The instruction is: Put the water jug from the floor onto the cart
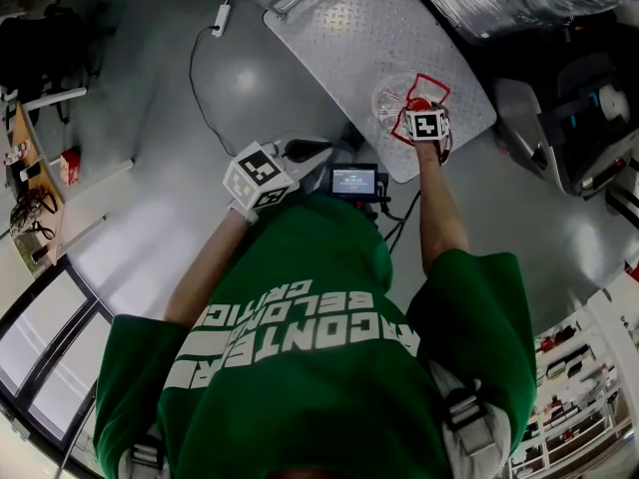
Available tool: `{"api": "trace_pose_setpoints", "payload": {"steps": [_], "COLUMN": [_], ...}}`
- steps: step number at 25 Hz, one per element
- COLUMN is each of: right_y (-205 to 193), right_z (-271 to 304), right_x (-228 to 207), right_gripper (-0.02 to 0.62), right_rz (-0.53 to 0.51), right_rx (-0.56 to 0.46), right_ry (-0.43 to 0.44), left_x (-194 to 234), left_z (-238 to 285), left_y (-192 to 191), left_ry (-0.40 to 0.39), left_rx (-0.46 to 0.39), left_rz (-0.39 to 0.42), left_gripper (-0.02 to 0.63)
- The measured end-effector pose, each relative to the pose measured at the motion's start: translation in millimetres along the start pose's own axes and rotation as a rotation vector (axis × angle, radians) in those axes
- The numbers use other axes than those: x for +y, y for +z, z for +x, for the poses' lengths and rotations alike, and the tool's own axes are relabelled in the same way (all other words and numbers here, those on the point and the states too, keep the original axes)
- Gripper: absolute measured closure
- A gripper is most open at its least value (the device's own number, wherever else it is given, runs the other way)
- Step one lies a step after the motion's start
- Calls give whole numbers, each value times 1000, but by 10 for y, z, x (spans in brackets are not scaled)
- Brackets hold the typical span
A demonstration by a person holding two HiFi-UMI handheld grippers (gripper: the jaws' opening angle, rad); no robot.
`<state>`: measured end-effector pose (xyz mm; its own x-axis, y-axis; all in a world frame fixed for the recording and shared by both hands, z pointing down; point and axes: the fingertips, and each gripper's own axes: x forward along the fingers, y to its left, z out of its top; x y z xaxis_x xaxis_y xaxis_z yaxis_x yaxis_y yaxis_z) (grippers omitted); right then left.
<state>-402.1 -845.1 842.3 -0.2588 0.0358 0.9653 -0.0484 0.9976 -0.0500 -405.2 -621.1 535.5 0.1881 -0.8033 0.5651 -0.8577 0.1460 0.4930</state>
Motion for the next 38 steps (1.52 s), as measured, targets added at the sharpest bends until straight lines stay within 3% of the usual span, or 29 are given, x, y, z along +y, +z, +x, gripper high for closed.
{"api": "trace_pose_setpoints", "payload": {"steps": [4, 14, 20, 25, 38], "right_y": [123, 66, -79, -177, -638], "right_z": [-217, -1226, -1889, -2356, -3333], "right_x": [14, 81, 361, 746, 2199], "right_gripper": [262, 277, 473, 601, 601], "right_rz": [14, 112, 172, 224, 262], "right_rx": [-86, -288, -399, -488, -658], "right_ry": [30, -87, -165, -214, -325], "left_x": [-56, -177, -190, -160, -177], "left_z": [-36, -262, -469, -737, -1526], "left_y": [-47, -131, -175, -366, -1051], "left_ry": [-16, -91, -167, -225, -365], "left_rx": [-1, -24, -38, -34, -11], "left_rz": [22, 84, 133, 166, 257], "left_gripper": [591, 591, 591, 591, 591]}}
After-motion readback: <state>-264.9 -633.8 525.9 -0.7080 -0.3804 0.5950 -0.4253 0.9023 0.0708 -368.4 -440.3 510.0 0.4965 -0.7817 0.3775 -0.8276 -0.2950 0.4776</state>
